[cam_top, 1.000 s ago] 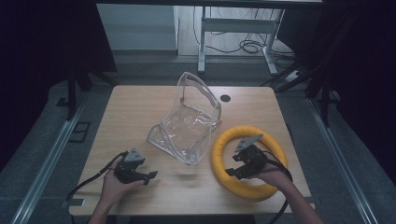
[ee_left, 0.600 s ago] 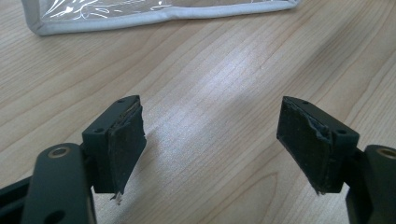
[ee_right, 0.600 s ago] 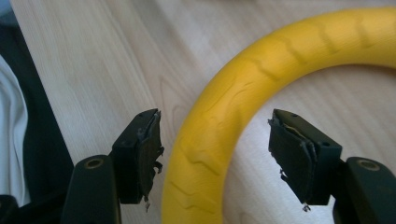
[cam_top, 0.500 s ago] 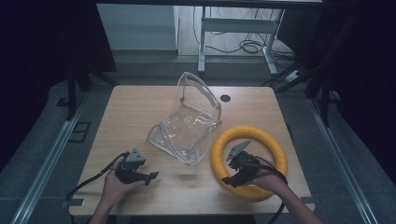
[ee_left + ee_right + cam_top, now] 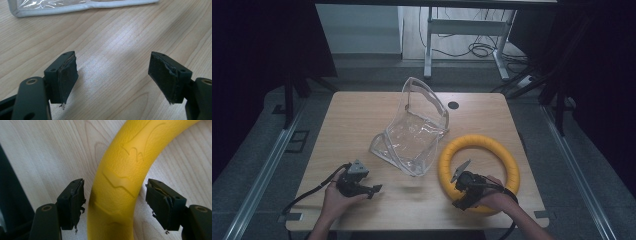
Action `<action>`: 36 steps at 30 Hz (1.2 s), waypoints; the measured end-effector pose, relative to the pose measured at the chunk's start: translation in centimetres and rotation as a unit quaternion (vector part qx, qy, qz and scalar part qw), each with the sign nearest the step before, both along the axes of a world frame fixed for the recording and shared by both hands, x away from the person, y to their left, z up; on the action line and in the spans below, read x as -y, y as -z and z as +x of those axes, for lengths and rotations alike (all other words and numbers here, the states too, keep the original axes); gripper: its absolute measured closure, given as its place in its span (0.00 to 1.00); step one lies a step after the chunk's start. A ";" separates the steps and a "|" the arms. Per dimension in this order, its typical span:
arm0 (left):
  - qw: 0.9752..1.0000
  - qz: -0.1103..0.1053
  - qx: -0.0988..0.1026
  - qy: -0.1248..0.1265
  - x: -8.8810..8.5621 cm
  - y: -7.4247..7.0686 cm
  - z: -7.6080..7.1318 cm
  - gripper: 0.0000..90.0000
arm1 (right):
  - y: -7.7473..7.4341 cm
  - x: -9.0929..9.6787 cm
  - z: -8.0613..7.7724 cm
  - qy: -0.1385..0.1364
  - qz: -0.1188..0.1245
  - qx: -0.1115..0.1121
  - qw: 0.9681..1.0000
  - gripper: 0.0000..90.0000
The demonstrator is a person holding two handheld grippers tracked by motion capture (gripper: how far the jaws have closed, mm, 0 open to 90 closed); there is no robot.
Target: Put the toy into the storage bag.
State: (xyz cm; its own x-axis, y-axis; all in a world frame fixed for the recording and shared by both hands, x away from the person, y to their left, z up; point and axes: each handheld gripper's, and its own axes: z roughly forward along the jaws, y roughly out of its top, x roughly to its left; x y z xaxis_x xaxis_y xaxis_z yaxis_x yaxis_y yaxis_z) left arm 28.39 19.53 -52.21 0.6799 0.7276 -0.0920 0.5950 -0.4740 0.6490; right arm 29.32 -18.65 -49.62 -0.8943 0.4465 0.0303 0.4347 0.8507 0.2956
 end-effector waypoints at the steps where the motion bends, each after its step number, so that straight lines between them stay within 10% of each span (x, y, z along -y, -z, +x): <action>1: 1.000 0.000 0.000 0.000 0.0 0.0 0.0 0.26 | 0.1 -0.1 0.0 0.001 -0.001 0.000 1.000 0.36; 15: 1.000 0.001 0.000 0.000 0.0 0.0 0.0 0.26 | 0.5 -0.4 0.3 -0.012 -0.013 -0.013 1.000 0.50; 25: 1.000 0.003 -0.001 0.001 0.0 0.0 0.0 0.26 | -1.9 2.5 1.4 0.018 0.100 -0.029 0.994 0.52; 36: 1.000 0.004 0.001 0.000 0.0 0.0 0.0 0.25 | -3.8 4.8 1.9 0.046 0.165 -0.012 0.985 0.54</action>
State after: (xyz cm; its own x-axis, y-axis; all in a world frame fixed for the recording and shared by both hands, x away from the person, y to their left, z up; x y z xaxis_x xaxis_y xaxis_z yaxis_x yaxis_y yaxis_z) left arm 28.43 19.57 -52.19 0.6798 0.7285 -0.0843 0.5940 -0.4795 0.6459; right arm 31.20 -23.42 -45.79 -0.8479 0.4876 0.2082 0.5157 0.6673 0.5374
